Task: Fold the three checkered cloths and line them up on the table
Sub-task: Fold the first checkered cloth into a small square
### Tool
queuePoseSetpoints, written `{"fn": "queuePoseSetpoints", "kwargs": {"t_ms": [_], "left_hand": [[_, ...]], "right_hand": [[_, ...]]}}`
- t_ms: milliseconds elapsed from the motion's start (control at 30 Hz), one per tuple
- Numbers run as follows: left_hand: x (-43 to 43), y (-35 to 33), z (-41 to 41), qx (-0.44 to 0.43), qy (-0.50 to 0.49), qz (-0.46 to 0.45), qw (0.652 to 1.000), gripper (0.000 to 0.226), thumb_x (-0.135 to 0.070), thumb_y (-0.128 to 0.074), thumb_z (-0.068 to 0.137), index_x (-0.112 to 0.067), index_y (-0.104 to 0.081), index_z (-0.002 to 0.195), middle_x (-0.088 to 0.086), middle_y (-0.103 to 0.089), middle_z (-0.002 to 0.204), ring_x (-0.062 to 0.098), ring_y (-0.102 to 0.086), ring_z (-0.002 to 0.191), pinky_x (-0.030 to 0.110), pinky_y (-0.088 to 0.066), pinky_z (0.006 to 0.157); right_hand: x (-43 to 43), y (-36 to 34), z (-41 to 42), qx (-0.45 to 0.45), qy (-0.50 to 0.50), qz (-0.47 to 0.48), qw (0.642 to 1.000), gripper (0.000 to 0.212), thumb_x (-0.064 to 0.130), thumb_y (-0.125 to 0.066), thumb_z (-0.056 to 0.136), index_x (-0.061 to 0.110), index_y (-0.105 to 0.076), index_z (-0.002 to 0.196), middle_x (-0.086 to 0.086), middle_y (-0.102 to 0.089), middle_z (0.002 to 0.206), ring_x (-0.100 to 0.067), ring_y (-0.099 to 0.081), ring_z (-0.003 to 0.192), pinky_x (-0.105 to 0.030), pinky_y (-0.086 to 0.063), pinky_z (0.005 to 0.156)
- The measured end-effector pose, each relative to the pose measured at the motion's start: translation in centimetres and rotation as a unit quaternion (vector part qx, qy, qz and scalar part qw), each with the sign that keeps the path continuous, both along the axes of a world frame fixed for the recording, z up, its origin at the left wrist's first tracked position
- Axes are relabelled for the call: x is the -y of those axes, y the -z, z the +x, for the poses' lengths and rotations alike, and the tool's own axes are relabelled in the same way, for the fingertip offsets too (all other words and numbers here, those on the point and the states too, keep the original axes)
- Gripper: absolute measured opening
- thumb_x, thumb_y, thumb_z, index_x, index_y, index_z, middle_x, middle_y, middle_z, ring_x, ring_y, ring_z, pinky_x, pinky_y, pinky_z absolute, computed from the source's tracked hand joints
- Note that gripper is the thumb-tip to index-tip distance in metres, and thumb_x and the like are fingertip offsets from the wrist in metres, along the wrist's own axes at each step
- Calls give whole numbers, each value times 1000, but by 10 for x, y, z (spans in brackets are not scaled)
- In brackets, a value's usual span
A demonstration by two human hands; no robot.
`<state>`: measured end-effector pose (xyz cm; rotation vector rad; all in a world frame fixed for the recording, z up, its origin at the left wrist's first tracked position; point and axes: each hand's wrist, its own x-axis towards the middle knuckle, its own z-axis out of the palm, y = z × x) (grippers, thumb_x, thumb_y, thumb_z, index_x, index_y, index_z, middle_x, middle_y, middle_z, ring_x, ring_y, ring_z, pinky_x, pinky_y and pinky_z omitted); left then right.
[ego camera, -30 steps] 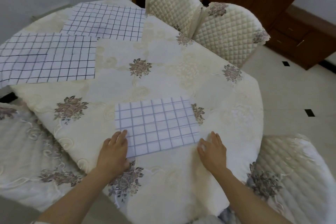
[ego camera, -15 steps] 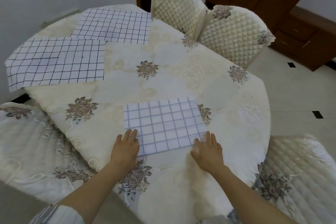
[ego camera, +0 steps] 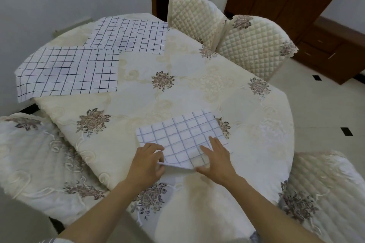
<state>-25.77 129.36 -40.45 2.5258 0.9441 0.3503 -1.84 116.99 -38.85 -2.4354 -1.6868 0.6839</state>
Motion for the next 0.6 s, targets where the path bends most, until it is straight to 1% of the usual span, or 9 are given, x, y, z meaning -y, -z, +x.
{"fn": "queuePoseSetpoints", "kwargs": {"t_ms": [67, 133, 233, 267, 333, 400, 467, 533, 600], "left_hand": [[11, -9, 10, 32, 12, -3, 999, 15, -22, -74, 67, -24, -60, 71, -6, -64, 111, 16, -54, 106, 33, -38, 77], [25, -17, 23, 53, 31, -2, 998, 11, -25, -70, 68, -24, -60, 72, -7, -64, 112, 14, -53, 107, 34, -38, 78], [47, -24, 42, 89, 58, -18, 994, 8, -30, -65, 71, -24, -59, 73, -9, -63, 112, 13, -53, 108, 31, -36, 81], [54, -26, 48, 100, 63, -26, 993, 8, -31, -64, 71, -25, -59, 73, -10, -62, 111, 12, -52, 109, 30, -34, 82], [68, -29, 58, 112, 69, -42, 990, 8, -33, -64, 70, -27, -59, 72, -12, -62, 110, 9, -51, 109, 29, -35, 83], [80, -32, 66, 118, 74, -45, 989, 9, -32, -66, 69, -27, -59, 72, -11, -62, 110, 9, -51, 109, 29, -38, 84], [91, -33, 71, 121, 74, -45, 989, 9, -32, -67, 70, -27, -59, 72, -11, -63, 110, 9, -52, 108, 29, -39, 84], [101, -33, 75, 119, 74, -46, 989, 9, -32, -66, 71, -26, -59, 73, -10, -63, 110, 9, -53, 109, 27, -37, 85], [107, -31, 77, 111, 72, -48, 990, 10, -33, -66, 71, -27, -60, 75, -11, -62, 112, 9, -53, 110, 25, -35, 85]], "right_hand": [[-1, -5, -8, 0, -35, 27, 999, 81, 55, -70, 77, 29, -37, 146, -5, 0, 162, -21, 10, 149, -43, -6, 117], [4, -5, -16, 16, -44, 31, 998, 79, 55, -70, 76, 29, -40, 145, -5, -2, 162, -21, 8, 149, -43, -7, 118], [21, -3, -22, 29, 0, 16, 999, 70, 52, -66, 81, 26, -45, 142, -6, -8, 162, -23, 1, 149, -41, -9, 117], [28, 0, -23, 28, 16, 16, 999, 64, 50, -65, 83, 25, -48, 140, -7, -13, 161, -24, -4, 149, -40, -12, 116], [41, 10, -20, 34, 37, 33, 998, 50, 47, -65, 84, 28, -59, 129, -8, -30, 156, -26, -19, 146, -41, -24, 113], [51, 19, -15, 40, 55, 36, 997, 31, 42, -64, 83, 33, -69, 112, -5, -46, 145, -28, -35, 138, -40, -37, 105], [59, 27, -8, 35, 81, 55, 995, 18, 27, -64, 82, 33, -75, 96, -8, -54, 137, -31, -43, 133, -43, -42, 100], [66, 31, 0, 25, 100, 92, 990, 19, 12, -69, 77, 28, -77, 83, -13, -60, 131, -35, -49, 128, -46, -46, 98], [71, 35, 7, 10, 108, 129, 986, 23, 3, -74, 74, 26, -77, 77, -14, -63, 126, -38, -52, 125, -50, -46, 97]]}}
